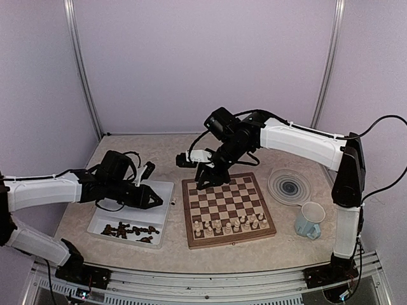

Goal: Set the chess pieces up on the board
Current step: Pass from the left arm to the right

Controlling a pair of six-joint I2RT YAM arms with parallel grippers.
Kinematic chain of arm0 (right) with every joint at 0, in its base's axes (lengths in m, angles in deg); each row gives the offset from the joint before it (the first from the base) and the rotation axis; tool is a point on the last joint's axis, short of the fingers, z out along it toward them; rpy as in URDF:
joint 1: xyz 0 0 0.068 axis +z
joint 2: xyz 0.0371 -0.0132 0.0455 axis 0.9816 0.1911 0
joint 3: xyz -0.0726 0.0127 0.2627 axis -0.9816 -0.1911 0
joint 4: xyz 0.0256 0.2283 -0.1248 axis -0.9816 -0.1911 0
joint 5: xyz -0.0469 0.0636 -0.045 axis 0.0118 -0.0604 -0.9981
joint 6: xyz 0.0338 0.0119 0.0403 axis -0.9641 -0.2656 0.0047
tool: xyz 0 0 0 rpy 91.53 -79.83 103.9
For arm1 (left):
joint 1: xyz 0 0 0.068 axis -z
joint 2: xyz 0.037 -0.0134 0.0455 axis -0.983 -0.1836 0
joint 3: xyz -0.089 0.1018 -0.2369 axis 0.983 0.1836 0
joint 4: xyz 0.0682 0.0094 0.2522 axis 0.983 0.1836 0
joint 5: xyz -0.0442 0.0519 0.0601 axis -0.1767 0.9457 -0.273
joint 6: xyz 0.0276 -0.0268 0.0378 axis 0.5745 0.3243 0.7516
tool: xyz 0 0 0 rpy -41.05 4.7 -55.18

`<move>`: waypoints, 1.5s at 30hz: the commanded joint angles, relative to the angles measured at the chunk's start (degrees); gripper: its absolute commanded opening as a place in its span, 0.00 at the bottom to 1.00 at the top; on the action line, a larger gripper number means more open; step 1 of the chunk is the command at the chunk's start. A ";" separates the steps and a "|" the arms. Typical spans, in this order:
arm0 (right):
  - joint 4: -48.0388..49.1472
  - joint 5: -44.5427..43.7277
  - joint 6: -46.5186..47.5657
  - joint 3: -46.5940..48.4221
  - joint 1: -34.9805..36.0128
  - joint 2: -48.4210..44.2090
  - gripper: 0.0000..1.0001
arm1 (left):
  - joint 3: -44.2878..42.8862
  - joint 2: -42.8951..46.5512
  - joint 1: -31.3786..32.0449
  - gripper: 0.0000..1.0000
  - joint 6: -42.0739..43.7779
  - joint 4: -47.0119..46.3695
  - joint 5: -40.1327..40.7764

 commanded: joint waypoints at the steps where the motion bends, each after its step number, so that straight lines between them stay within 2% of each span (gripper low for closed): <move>1: 4.44 12.22 -3.00 2.13 -2.83 -1.07 0.33 | -3.14 4.43 4.30 0.17 5.52 -4.42 -6.30; 9: 0.89 27.50 -8.01 9.40 -5.02 5.15 0.37 | -9.81 4.43 14.68 0.16 14.66 1.57 7.72; 15: 2.94 37.73 -15.68 7.85 -5.94 6.31 0.39 | -11.44 4.50 19.94 0.15 17.62 2.49 19.94; 20: 4.91 43.18 -19.28 4.19 -5.92 5.92 0.45 | -12.24 4.37 21.06 0.15 18.09 2.45 21.28; 32: 8.36 46.10 -25.10 2.37 -5.30 8.17 0.52 | -14.09 3.31 23.33 0.15 18.19 1.82 22.88; 38: 8.67 46.87 -25.74 2.71 -4.30 8.96 0.51 | -14.67 2.53 23.52 0.15 18.46 1.43 22.64; 45: 9.72 47.98 -26.57 2.06 -4.15 9.03 0.41 | -14.83 1.42 23.47 0.15 18.50 1.11 22.08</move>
